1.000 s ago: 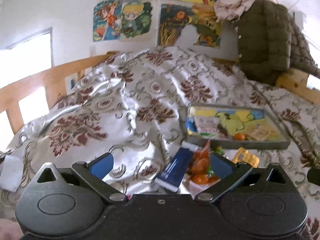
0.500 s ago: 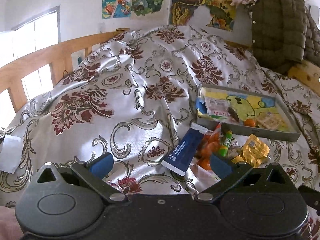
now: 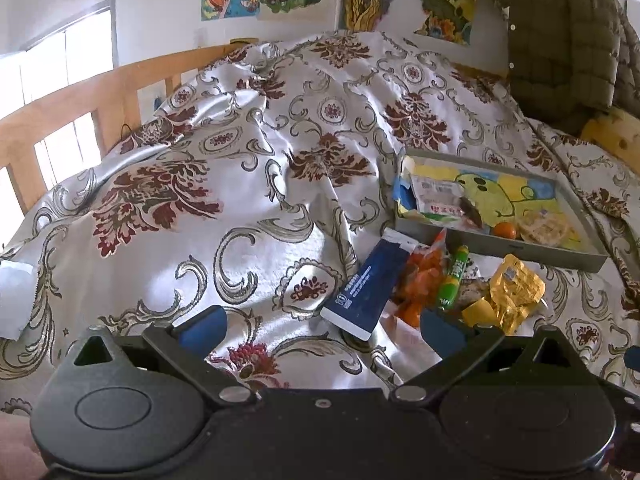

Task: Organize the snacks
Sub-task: 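Move the right tool to the gold foil packet while the left tool approaches the green sausage stick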

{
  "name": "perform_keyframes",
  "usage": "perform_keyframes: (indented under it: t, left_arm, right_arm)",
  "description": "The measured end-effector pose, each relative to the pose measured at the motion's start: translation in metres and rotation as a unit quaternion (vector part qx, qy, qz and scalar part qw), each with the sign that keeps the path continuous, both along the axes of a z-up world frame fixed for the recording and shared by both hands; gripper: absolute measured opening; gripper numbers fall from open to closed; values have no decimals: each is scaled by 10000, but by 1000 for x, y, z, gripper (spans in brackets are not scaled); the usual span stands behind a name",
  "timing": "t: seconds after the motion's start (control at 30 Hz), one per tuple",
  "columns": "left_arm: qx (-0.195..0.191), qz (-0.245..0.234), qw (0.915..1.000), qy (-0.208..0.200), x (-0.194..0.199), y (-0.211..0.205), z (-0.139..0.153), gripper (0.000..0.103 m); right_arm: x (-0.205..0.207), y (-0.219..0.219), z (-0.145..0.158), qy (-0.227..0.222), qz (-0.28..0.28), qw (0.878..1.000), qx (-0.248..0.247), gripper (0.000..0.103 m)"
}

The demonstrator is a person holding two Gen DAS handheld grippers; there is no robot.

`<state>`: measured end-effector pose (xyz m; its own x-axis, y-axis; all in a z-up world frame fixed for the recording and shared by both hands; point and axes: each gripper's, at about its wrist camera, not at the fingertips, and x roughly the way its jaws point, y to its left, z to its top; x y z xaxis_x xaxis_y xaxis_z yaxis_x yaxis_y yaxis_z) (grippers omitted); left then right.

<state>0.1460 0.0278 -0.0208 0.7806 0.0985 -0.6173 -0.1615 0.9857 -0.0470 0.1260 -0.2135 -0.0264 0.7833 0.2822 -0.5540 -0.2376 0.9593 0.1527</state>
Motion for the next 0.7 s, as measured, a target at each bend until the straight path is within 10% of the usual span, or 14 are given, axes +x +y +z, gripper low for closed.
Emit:
perform_keyframes:
  t: [0.7]
  left_arm:
    - [-135, -1305, 9912, 201, 41, -33, -23, 102]
  right_arm:
    - [37, -15, -13, 176, 281, 9986, -423, 103]
